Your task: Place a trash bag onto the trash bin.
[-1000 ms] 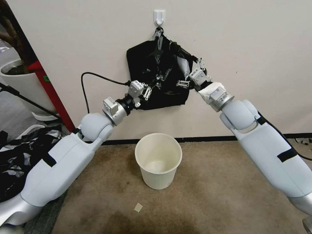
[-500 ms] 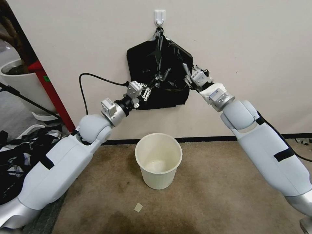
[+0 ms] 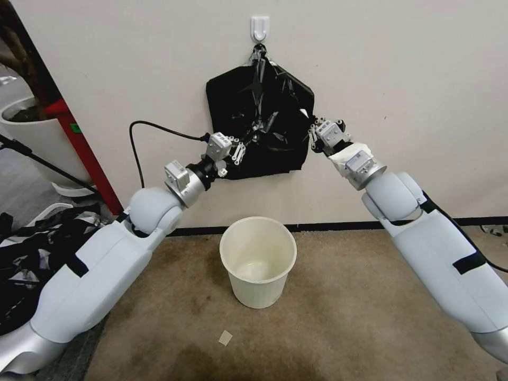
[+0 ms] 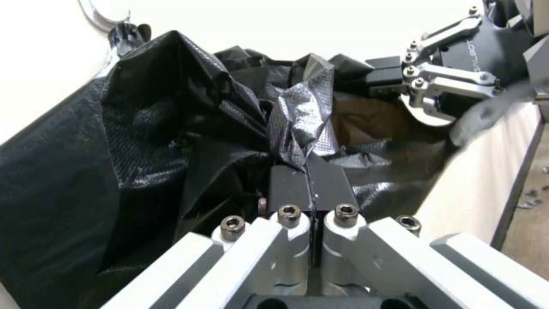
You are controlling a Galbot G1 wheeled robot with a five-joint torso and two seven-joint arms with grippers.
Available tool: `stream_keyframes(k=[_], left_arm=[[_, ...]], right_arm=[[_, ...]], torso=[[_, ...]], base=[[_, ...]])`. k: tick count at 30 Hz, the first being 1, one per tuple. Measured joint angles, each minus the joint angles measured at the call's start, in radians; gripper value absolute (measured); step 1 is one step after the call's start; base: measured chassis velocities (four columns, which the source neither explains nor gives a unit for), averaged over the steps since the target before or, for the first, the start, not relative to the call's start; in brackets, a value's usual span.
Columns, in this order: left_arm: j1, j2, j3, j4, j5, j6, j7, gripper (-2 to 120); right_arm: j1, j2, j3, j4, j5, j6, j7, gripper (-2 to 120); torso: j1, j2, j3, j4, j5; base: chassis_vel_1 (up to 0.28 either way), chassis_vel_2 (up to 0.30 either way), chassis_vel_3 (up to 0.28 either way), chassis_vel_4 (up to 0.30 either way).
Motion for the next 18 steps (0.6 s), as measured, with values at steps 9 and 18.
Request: stream_keyframes(k=[9, 18], left_arm=[[0.008, 0.008, -0.007, -0.01, -0.004, 0.0, 0.0, 0], [0.009, 0.011, -0.008, -0.018, -0.006, 0.001, -0.001, 0]], right_arm=[[0.001, 0.004, -0.003, 0.0, -0.003, -0.001, -0.007, 32], [0.012, 0.013, -0.002, -0.011, -0.042, -0.01, -0.033, 46]], torso=[[0.0, 0.0, 0.0, 0.0, 0.0], [0.0, 0.0, 0.0, 0.0, 0.0]], base=[[0.0, 0.0, 0.0, 0.0], [0.0, 0.0, 0.0, 0.0]])
